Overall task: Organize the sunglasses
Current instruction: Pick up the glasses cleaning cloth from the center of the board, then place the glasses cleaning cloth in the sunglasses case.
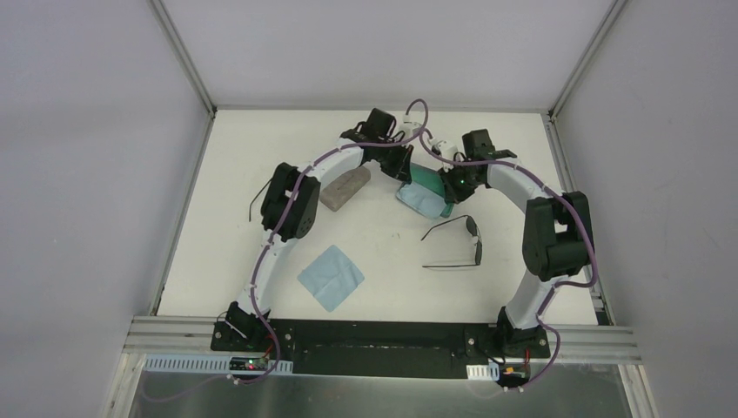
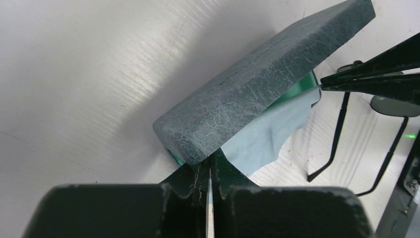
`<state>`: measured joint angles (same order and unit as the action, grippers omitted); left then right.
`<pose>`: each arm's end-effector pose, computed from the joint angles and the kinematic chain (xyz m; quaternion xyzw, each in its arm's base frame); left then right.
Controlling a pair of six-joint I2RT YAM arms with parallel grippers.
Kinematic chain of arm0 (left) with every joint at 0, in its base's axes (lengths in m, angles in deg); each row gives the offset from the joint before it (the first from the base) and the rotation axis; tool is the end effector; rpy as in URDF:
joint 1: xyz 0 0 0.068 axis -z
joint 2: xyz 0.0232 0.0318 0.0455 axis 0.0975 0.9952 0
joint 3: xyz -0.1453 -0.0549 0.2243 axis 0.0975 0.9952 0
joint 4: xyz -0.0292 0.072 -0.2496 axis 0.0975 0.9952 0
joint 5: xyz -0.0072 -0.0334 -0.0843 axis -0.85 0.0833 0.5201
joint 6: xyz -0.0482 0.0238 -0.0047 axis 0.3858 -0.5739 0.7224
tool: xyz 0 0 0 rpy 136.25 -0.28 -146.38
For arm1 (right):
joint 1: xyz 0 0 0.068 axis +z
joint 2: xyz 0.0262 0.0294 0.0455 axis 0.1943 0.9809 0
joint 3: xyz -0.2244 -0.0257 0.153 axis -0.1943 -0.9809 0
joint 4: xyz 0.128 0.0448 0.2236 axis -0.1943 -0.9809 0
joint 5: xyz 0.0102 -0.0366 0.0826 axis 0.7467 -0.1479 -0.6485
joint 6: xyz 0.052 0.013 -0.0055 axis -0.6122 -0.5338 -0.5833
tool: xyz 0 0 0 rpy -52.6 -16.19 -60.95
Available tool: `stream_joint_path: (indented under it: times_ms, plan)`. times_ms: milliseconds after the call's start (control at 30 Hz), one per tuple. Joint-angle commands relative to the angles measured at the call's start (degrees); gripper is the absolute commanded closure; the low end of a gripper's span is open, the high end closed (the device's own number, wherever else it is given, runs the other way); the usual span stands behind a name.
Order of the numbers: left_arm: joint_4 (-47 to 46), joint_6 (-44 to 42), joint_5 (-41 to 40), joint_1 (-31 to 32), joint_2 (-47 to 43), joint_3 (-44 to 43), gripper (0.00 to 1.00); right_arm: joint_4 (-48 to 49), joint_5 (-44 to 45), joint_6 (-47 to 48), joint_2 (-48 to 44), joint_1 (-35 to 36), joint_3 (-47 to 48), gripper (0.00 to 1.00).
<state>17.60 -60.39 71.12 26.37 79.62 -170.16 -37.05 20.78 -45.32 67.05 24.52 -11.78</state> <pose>0.4403 -0.3012 0.1811 0.4397 0.7732 -0.3644 0.2759 0.3498 0.0948 0.2015 -0.3704 0.8917 0.1366 0.2213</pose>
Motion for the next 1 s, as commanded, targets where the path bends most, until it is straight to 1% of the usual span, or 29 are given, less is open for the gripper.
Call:
stream_joint_path:
  times_ms: [0, 400, 967]
  plan:
    - [-1.65, -3.58, -4.79, 0.19, 0.46, -2.93, 1.0, 2.01, 4.22, -1.62, -2.04, -0.44, -0.13, 1.0]
    - [-1.66, -4.67, -7.77, 1.36, 1.06, -3.01, 1.0, 4.1, 6.6, -1.62, 0.14, -0.4, -0.04, 1.0]
    - [-3.65, -3.49, -12.21, 2.75, 1.86, -4.14, 1.0, 5.68, 8.98, -1.71, 1.83, 0.06, -1.12, 1.0]
